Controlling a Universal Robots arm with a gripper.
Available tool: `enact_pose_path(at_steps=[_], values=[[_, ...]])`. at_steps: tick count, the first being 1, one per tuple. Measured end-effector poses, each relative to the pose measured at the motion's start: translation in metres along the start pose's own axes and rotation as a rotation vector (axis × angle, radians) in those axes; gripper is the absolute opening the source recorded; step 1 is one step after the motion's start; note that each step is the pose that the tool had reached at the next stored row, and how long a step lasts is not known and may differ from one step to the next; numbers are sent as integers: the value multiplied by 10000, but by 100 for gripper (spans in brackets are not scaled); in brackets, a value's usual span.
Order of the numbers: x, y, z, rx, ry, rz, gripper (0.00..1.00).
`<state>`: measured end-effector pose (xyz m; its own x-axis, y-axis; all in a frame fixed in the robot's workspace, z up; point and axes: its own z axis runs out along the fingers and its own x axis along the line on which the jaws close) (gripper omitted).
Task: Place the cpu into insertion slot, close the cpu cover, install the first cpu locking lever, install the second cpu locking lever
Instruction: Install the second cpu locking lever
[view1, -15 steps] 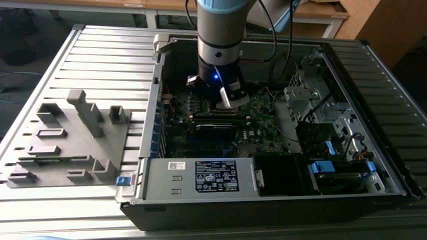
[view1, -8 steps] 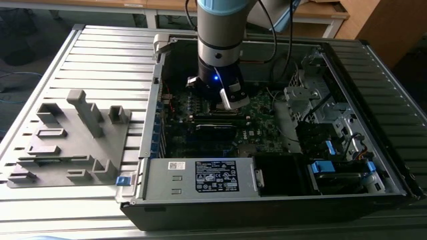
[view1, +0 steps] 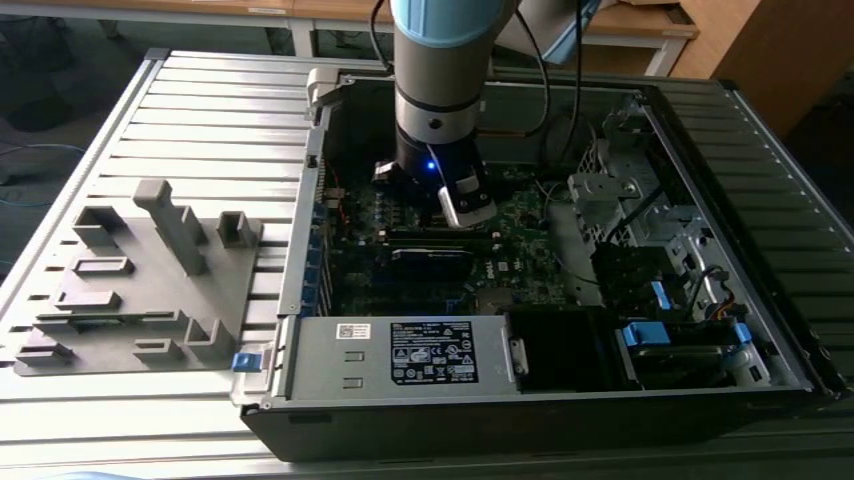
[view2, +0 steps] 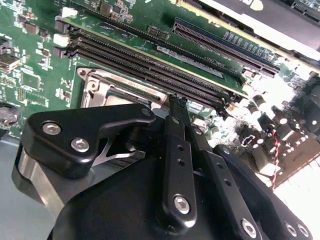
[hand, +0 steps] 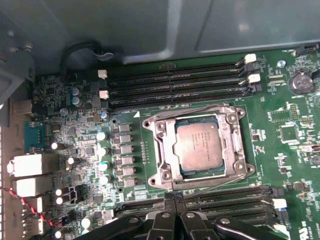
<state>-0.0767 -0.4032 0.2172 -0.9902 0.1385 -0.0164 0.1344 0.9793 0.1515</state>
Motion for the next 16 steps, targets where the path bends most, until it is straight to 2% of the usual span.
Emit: enact_pose_path(at_steps=[6,12,16], values=[[18,-15,70,38,-5,-1,11],[26,-18,79,81,-11,-2,11],[55,-23,92,99,-8,-43,11]])
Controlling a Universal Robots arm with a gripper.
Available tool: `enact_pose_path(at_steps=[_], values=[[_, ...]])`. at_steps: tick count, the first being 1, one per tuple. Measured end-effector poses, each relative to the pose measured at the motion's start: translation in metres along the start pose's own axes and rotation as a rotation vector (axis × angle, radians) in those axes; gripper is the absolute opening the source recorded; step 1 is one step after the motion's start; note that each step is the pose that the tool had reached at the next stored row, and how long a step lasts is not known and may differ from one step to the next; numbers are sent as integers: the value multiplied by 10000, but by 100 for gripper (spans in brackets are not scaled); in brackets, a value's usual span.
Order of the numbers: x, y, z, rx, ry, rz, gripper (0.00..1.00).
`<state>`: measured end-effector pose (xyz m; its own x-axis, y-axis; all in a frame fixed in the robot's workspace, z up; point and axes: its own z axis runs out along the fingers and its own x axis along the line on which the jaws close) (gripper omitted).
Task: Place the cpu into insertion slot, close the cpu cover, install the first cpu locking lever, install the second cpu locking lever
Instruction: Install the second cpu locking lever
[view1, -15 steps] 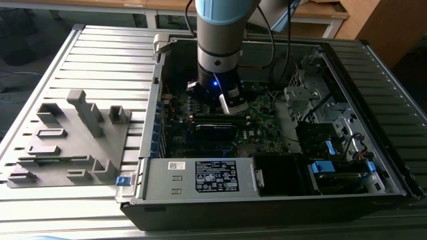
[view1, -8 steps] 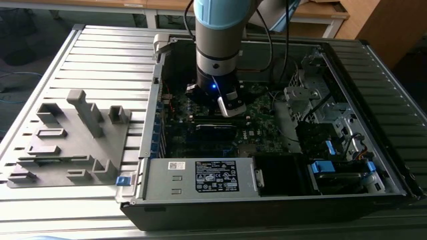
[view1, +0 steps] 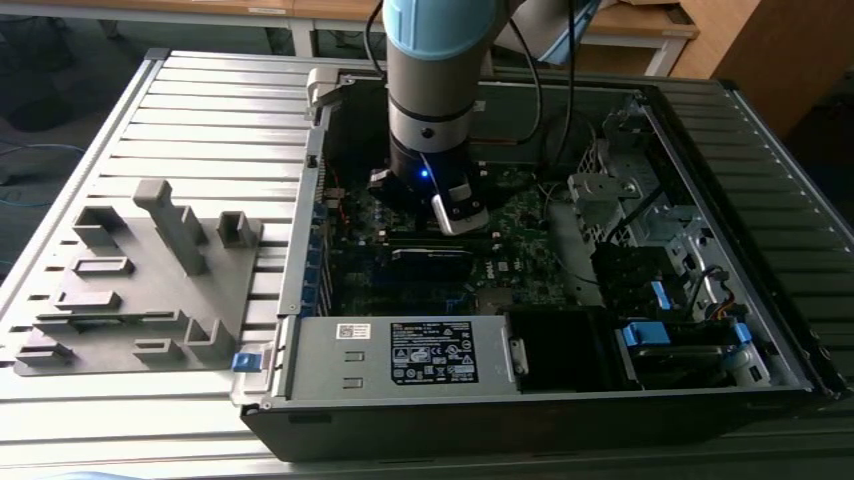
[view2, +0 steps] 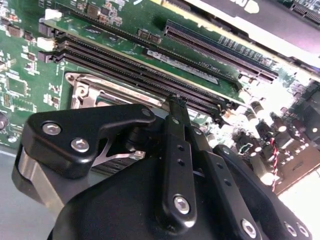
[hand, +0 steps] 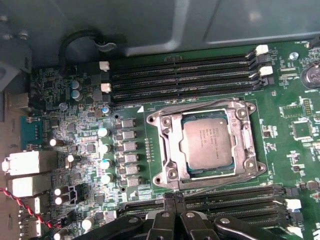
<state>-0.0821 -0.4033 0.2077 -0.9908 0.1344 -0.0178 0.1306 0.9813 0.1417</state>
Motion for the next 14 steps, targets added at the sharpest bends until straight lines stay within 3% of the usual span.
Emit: enact_pose_path(at_steps=[3,8,14], values=[[1,-2,11,26,11,-103,11],[26,-7,33,131,19,-257,11],[52,9,51,133,39,-413,11]])
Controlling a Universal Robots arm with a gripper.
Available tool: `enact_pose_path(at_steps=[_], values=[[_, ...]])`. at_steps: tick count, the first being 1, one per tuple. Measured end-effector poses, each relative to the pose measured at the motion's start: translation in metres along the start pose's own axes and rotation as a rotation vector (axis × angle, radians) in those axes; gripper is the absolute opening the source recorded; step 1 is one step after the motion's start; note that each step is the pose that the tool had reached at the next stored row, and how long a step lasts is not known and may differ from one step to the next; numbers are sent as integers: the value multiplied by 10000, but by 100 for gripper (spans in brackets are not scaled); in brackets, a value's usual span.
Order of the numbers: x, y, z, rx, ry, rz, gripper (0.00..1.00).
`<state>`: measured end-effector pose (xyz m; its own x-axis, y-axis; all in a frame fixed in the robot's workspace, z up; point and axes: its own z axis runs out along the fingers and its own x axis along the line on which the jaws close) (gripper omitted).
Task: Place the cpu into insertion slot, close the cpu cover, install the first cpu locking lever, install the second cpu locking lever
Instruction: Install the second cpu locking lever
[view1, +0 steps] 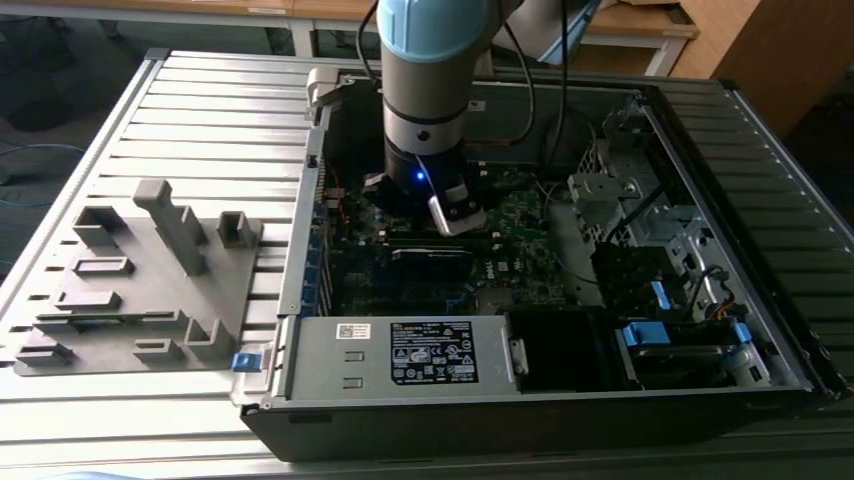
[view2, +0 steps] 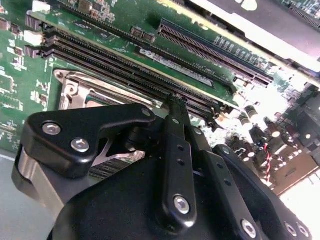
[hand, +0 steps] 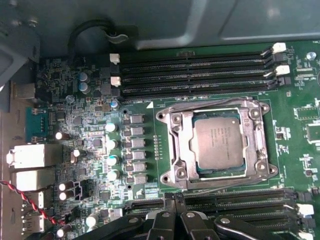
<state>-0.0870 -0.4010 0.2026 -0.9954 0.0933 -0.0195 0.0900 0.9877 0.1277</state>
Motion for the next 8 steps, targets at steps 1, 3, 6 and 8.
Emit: enact_pose_path(at_steps=[1,3,6,8], values=[[0,4,2,-1,5,-37,11],[2,12,7,-3,13,-102,11],[5,16,17,-15,26,-194,11],[7,17,24,-36,35,-247,11]])
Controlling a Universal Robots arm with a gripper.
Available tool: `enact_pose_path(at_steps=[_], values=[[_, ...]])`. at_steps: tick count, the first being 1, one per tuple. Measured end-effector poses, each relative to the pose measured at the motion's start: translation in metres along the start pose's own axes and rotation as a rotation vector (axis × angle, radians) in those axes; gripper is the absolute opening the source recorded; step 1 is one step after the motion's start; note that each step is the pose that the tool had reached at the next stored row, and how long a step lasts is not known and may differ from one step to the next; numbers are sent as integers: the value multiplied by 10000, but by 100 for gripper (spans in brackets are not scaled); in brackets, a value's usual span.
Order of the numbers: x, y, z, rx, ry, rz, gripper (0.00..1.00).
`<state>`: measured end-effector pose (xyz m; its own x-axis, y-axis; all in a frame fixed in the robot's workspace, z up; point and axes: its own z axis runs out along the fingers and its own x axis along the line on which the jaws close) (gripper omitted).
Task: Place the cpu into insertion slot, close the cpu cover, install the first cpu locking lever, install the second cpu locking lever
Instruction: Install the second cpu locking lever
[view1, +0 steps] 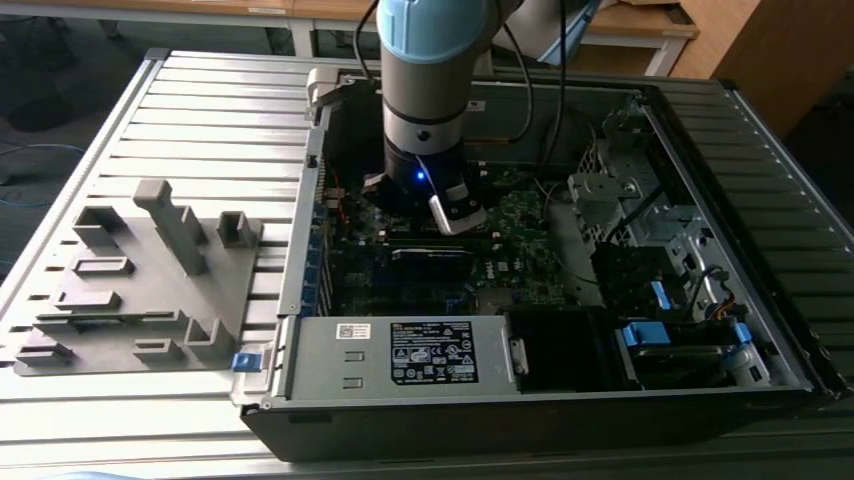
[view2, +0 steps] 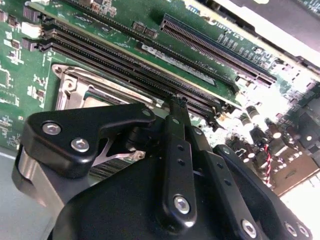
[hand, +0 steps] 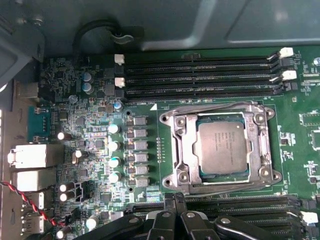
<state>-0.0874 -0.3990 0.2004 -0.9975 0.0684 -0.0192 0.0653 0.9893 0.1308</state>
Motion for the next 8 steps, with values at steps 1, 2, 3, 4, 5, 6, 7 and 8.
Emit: enact_pose_path(at_steps=[1,2,3,4,5,6,7,8], values=[[1,1,3,-16,4,-22,11],[2,2,5,-44,8,-37,11],[2,2,6,-86,11,-45,11],[2,2,8,-137,15,-52,11],[2,2,9,-192,19,-55,11],[2,2,9,-254,24,-55,11],[3,2,11,-315,28,-54,11],[3,1,14,-361,31,-53,11]])
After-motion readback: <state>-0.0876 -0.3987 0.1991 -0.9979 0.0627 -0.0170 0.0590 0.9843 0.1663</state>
